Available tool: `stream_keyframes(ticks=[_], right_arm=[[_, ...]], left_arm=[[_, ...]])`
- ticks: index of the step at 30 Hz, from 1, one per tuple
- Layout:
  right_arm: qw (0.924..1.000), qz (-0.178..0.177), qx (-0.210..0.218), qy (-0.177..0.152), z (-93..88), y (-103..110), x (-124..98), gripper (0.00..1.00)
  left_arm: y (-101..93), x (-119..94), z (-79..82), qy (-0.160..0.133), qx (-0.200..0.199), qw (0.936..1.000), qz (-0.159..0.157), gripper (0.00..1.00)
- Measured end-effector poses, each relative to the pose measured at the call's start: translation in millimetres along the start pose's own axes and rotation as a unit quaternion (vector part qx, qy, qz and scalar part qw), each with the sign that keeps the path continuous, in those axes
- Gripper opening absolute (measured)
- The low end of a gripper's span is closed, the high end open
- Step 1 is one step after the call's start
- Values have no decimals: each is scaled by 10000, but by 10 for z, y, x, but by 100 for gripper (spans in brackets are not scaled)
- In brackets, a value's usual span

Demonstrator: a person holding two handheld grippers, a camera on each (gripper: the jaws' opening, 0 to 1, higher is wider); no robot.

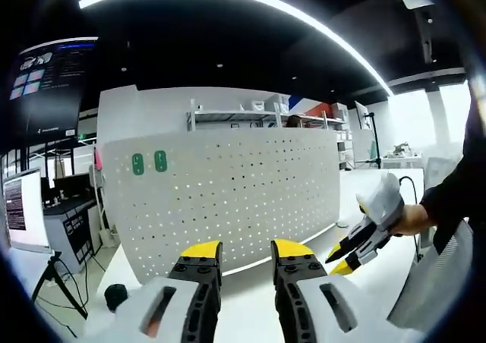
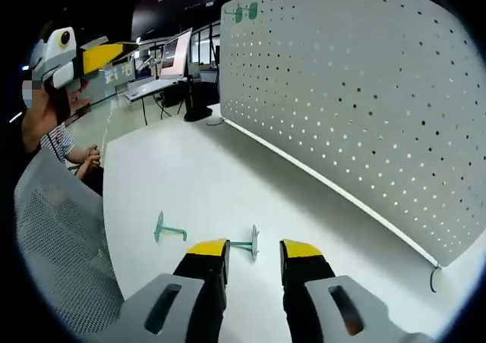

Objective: Insert the hook assembly into the mounting plate slot until the hook locks in place.

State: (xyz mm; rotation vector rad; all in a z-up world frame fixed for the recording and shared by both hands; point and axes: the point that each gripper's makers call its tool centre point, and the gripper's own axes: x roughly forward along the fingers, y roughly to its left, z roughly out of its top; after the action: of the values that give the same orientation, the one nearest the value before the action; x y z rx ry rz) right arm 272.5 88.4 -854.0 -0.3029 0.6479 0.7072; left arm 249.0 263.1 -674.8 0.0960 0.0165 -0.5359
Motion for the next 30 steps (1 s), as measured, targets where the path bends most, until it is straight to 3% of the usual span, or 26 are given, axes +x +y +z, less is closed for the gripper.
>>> stream_keyframes(ticks=[10,17,30], right_arm=[[9988,89,-289,397,-169,3,222,9],[9976,107,-343,596,-285,-4,312,6],[9968,97,-512,605,-294,-17,383,2]], left_arm=[[-57,37,-118,131,-132,9997,-158,24],[-60,55,-140,164,-146,9995,-220,23],[-56,78,-172,189,-213,9993,-249,21]])
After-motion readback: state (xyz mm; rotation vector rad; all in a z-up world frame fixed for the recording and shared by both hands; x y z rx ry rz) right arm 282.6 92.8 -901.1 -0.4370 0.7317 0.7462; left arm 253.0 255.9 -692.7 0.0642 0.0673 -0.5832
